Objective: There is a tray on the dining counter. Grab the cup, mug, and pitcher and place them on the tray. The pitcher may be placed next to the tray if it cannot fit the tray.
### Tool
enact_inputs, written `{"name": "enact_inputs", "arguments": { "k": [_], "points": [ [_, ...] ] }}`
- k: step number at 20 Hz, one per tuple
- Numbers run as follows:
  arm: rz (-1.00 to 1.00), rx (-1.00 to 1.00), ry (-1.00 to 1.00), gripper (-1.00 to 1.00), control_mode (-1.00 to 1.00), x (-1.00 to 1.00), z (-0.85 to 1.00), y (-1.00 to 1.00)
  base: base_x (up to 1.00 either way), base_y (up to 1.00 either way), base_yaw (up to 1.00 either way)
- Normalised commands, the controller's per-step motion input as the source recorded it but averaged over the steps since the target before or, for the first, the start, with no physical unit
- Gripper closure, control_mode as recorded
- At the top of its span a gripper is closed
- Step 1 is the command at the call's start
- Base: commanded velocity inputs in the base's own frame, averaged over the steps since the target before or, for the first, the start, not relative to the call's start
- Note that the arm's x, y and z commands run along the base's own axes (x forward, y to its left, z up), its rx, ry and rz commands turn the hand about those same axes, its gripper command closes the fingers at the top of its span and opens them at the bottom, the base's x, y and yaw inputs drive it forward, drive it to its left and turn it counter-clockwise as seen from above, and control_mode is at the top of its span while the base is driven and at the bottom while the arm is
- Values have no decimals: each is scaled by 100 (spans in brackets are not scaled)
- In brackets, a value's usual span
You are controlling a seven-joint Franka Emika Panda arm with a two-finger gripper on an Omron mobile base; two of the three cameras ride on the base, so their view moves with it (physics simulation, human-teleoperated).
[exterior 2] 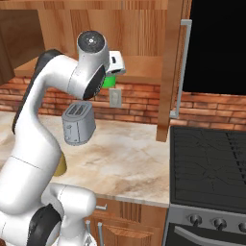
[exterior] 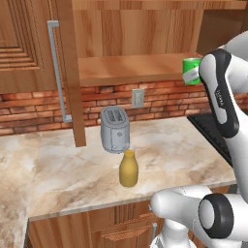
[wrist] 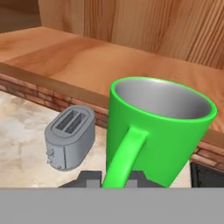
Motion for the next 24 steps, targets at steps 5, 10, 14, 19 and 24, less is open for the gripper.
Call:
{"name": "enact_inputs", "arguments": {
  "k": [5, 10, 14, 19, 24],
  "points": [
    [0, 0, 20, 100, -100, -41, 0, 15, 0, 0, 0],
    [0, 0, 2, 100, -100, -51, -6, 0, 0, 0, 0],
    [0, 0, 0, 100, -100, -47, -18, 0, 0, 0, 0],
    [0, 0, -1, 100, -100, -44, -12, 1, 0, 0, 0],
    [0, 0, 0, 100, -100, -28, 0, 5, 0, 0, 0]
  ]
}}
